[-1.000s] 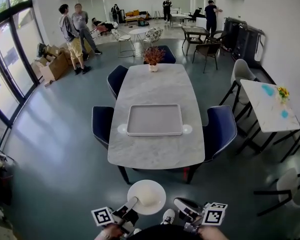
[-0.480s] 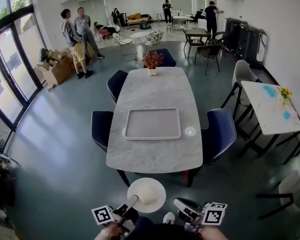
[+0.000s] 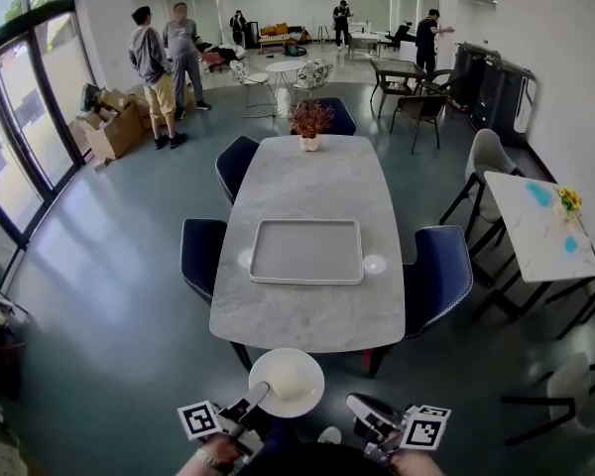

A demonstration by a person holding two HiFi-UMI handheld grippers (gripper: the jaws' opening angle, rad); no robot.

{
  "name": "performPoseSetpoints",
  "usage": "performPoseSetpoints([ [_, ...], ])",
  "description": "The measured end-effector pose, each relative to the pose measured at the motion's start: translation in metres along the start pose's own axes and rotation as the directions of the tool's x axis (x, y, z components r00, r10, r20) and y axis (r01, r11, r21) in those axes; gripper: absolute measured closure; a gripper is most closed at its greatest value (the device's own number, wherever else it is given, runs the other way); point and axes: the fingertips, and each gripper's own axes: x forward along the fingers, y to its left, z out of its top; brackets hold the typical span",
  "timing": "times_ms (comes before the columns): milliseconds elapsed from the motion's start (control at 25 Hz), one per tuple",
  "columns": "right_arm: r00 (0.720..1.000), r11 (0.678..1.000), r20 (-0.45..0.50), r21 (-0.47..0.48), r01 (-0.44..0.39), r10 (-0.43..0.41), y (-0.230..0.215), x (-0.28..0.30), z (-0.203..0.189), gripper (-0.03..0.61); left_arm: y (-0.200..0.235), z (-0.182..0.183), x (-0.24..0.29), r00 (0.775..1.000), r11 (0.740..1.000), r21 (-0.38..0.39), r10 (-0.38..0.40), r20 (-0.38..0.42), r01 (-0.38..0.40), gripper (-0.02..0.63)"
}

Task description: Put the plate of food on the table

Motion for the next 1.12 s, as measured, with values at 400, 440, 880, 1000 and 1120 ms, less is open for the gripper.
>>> performPoseSetpoints([
  [400, 0.995, 0.995, 0.101, 0.103, -0.008, -0.002, -0.015, 0.045, 0.025, 0.566, 0.001, 0.067, 0.046, 0.997, 1.0, 0.025, 0.004, -0.076, -0.002, 0.584],
  [440, 0.994, 0.994, 0.105, 0.109, -0.001, -0.011, -0.019, 0.047, 0.027, 0.566, 0.002, 0.073, 0.051, 0.997, 1.0, 0.026, 0.003, -0.079, -0.001, 0.584],
  [880, 0.984, 0.991, 0.156, 0.121, 0.063, -0.082, -0.038, 0.073, 0.056, 0.566, 0.022, 0.124, 0.093, 0.993, 1.0, -0.006, 0.021, -0.112, -0.022, 0.584],
  [1000, 0.979, 0.99, 0.177, 0.117, 0.077, -0.097, -0.045, 0.081, 0.067, 0.567, 0.03, 0.144, 0.11, 0.993, 1.0, 0.005, 0.024, -0.12, -0.023, 0.584],
  [1120, 0.97, 0.988, 0.213, 0.123, 0.095, -0.119, -0.05, 0.087, 0.079, 0.566, 0.037, 0.162, 0.128, 0.992, 1.0, -0.011, 0.027, -0.124, -0.029, 0.584],
])
